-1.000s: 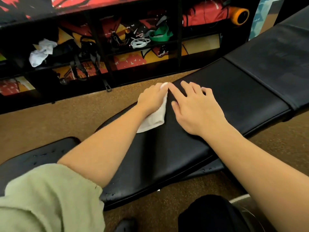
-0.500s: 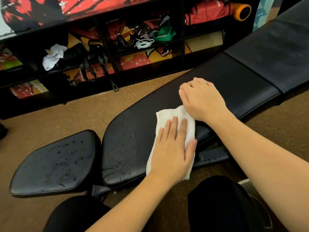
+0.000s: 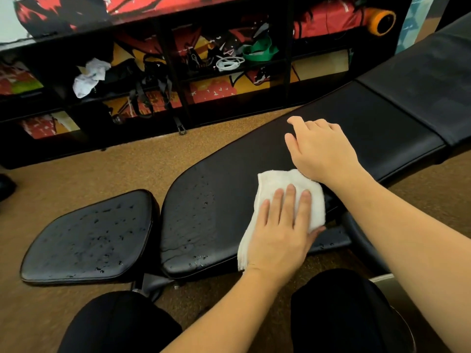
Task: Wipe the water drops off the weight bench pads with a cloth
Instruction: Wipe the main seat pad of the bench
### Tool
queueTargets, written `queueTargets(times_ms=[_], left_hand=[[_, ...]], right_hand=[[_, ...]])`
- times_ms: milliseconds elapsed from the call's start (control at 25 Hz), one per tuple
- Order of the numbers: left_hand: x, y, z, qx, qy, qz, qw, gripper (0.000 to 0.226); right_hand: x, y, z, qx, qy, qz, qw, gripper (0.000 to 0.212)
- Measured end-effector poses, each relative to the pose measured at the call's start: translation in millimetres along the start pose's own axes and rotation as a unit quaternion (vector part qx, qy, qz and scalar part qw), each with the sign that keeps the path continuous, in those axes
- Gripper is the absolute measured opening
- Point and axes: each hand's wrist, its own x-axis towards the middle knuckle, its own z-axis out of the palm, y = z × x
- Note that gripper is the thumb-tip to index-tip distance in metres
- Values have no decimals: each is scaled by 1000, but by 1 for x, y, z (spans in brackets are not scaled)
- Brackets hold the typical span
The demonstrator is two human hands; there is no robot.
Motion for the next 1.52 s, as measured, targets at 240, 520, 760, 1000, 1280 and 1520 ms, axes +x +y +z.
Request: queueTargets(times_ms=[240, 520, 760, 1000, 1280, 1520], left_hand=[[-26, -17, 7, 35, 41, 49, 997, 58], [-35, -26, -16, -108, -34, 44, 993, 67], [-19, -101, -72, -197, -153, -26, 968, 57], [1, -209, -75, -217, -75, -383, 895, 27], [13, -246, -63, -240, -60, -404, 881, 23], [22, -260, -63, -248, -45, -435, 865, 27]], right_hand=[[-10, -1, -6, 76, 188, -154, 967, 26], [-84, -61, -21, 135, 155, -200, 958, 20], [-140, -112, 11, 37, -119, 43, 991, 77], [-100, -118, 27, -71, -182, 15, 981, 92], [55, -103, 72, -141, -271, -60, 950, 72], [31, -126, 78, -208, -230, 2, 951, 60]])
